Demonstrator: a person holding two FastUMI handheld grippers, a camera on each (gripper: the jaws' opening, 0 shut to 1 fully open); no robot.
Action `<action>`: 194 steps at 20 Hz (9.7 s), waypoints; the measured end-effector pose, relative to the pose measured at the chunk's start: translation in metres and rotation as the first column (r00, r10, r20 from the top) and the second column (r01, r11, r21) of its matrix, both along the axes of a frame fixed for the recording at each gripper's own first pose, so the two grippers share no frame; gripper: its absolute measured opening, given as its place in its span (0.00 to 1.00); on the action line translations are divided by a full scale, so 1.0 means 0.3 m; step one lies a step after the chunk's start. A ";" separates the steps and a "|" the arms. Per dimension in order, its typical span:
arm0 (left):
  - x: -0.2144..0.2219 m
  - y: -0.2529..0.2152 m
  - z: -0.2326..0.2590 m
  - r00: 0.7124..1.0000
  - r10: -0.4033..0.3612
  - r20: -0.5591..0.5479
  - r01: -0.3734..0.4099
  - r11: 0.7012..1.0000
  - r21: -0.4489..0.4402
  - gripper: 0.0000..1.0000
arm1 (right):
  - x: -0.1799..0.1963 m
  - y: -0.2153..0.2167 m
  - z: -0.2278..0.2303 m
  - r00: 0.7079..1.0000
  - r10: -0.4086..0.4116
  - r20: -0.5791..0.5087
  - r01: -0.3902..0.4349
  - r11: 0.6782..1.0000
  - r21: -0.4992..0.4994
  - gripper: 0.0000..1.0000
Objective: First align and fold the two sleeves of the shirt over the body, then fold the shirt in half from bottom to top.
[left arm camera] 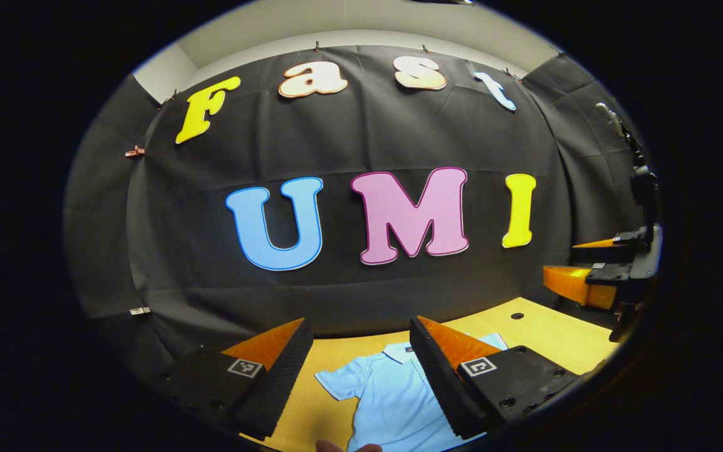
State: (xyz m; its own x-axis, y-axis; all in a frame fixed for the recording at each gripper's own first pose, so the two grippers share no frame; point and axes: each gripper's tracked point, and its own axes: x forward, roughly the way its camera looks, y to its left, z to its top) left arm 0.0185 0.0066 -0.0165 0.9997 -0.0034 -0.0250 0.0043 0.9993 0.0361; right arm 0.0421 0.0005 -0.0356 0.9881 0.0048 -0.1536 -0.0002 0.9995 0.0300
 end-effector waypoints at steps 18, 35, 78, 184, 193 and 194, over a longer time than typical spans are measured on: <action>0.065 -0.047 -0.124 0.994 0.033 -0.101 -0.029 0.999 0.039 0.98 | 0.557 -0.244 -0.893 0.868 -0.040 -0.496 0.087 0.994 0.072 0.97; 0.072 -0.044 -0.209 0.984 0.061 -0.165 -0.052 0.997 0.060 0.98 | 0.612 -0.304 -1.298 0.702 -0.113 -0.703 0.218 0.974 0.061 0.82; -0.099 0.247 -0.285 0.959 0.208 -0.195 -0.206 0.978 0.031 0.99 | 0.520 0.685 -1.161 0.671 0.312 -0.673 -0.229 0.950 0.212 0.05; 0.688 -0.616 -1.080 0.693 -0.389 -0.607 0.470 0.882 -0.029 0.06 | -0.131 -0.168 -0.243 0.980 0.028 -0.198 0.006 0.985 0.170 0.94; 0.660 -0.636 -1.162 0.621 -0.399 -0.674 0.483 0.873 -0.072 0.08 | -0.140 -0.173 -0.248 0.978 0.025 -0.206 0.013 0.983 0.183 0.94; 0.659 -0.638 -1.168 0.620 -0.397 -0.677 0.482 0.873 -0.072 0.27 | -0.142 -0.173 -0.245 0.979 0.025 -0.204 0.013 0.983 0.182 0.94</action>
